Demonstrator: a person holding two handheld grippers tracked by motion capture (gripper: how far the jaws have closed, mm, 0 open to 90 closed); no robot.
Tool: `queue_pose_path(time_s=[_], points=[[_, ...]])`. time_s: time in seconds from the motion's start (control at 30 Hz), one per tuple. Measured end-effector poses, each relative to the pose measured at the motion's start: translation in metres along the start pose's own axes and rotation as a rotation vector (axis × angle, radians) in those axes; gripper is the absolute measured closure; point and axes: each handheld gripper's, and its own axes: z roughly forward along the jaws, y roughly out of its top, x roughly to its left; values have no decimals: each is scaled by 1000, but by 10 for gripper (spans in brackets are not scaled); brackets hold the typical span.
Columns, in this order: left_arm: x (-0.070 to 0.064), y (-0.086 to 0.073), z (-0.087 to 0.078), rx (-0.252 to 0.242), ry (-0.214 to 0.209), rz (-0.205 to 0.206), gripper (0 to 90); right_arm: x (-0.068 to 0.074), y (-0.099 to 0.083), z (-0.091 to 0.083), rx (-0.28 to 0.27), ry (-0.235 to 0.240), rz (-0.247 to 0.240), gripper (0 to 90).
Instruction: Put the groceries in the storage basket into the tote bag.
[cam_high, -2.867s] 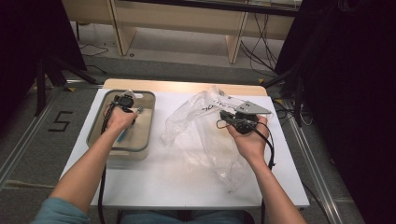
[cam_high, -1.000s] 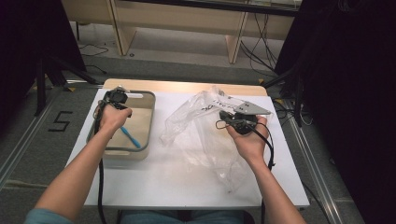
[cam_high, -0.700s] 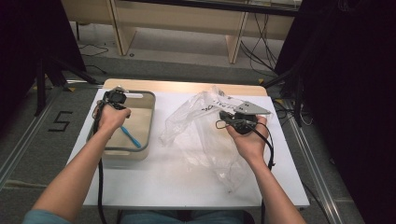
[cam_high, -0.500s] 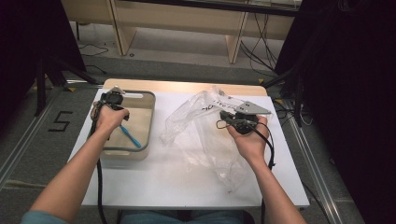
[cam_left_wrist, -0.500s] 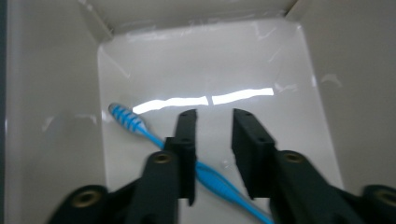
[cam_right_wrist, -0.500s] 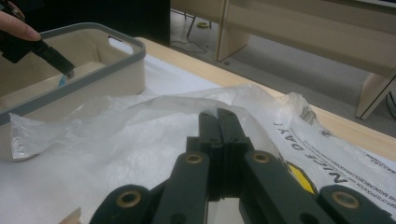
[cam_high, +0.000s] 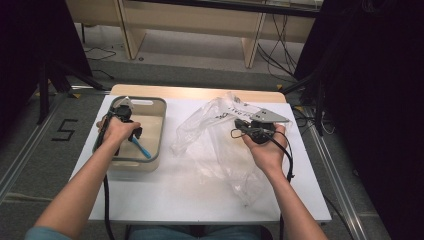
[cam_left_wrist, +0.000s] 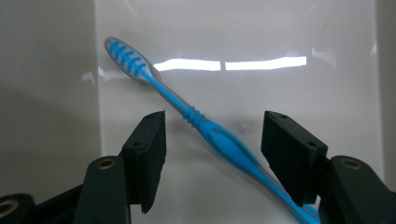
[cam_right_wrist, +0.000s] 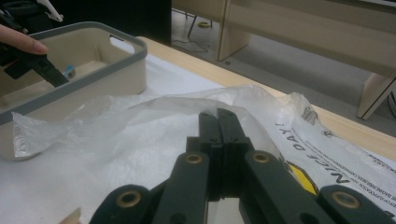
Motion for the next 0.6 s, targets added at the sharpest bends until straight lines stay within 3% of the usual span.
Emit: queue_pose_path(time_s=[0.23,0.6], points=[[-3,2,7,15,8,-11,425,0,0,0,2,1,0,900],[-5,3,9,21,11,11,523,0,0,0,2,0,5,900]])
